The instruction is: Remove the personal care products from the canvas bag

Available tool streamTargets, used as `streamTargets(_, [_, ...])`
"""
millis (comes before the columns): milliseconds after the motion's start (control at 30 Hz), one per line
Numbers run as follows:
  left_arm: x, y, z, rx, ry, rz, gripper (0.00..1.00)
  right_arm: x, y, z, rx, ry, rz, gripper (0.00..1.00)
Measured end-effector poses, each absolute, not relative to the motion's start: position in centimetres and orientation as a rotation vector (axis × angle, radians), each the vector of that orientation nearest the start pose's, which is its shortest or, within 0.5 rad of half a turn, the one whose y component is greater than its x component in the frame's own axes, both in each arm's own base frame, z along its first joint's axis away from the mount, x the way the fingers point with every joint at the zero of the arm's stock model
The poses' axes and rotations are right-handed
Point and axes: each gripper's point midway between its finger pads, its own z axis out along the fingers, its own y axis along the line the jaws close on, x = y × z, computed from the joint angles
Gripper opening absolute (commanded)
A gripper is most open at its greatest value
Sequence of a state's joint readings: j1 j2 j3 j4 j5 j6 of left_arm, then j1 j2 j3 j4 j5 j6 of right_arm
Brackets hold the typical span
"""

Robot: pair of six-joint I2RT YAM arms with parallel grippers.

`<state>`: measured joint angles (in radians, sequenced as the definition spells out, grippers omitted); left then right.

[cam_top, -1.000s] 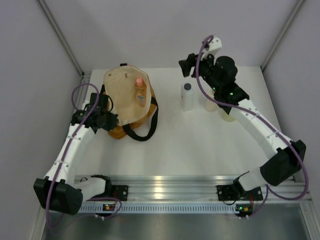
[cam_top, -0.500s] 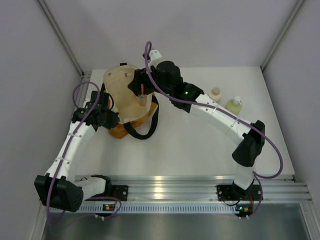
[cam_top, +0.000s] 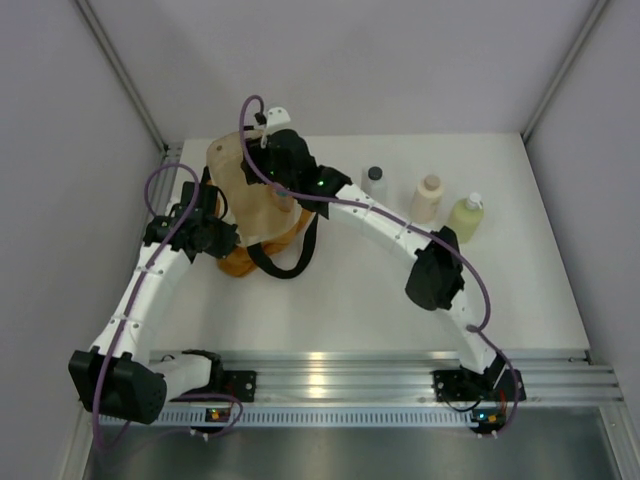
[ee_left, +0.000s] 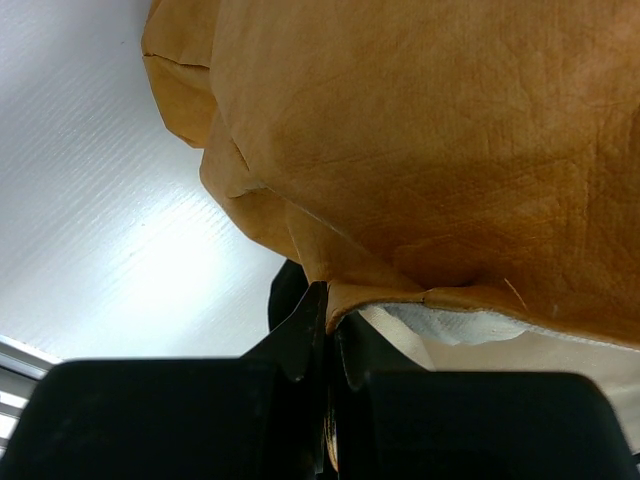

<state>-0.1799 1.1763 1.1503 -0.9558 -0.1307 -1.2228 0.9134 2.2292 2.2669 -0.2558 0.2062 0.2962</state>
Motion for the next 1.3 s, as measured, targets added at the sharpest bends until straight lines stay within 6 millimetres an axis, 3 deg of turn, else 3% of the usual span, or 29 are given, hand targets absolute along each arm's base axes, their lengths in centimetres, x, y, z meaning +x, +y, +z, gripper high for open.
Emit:
streamTargets(100, [28.6, -6.8, 19.3, -1.333, 2.214, -0.378, 0.00, 43.8, 51.0, 27.7, -0.375, 1.805, 0.611, 0.53])
streamTargets(267, [28.7, -6.9, 19.3, -1.333, 2.213, -0.380, 0.00, 45.7, 49.8, 25.2, -0.278, 1.832, 0.483, 0.49])
streamTargets(633, [28.8, -6.9, 19.4, -1.338, 2.206, -0.385, 0.00, 47.5, 47.3, 25.5, -0.050, 1.809, 0.377, 0.47])
streamTargets(867, [28.7, -6.9, 19.8, -1.337, 2.189, -0.396, 0.00, 47.9, 47.0, 25.2, 0.017, 1.817, 0.404, 0.48])
streamTargets(1300, [28.5, -6.7, 21.0, -1.339, 2.135, -0.429, 0.00, 49.7, 46.7, 21.6, -0.020, 1.862, 0.365, 0.49])
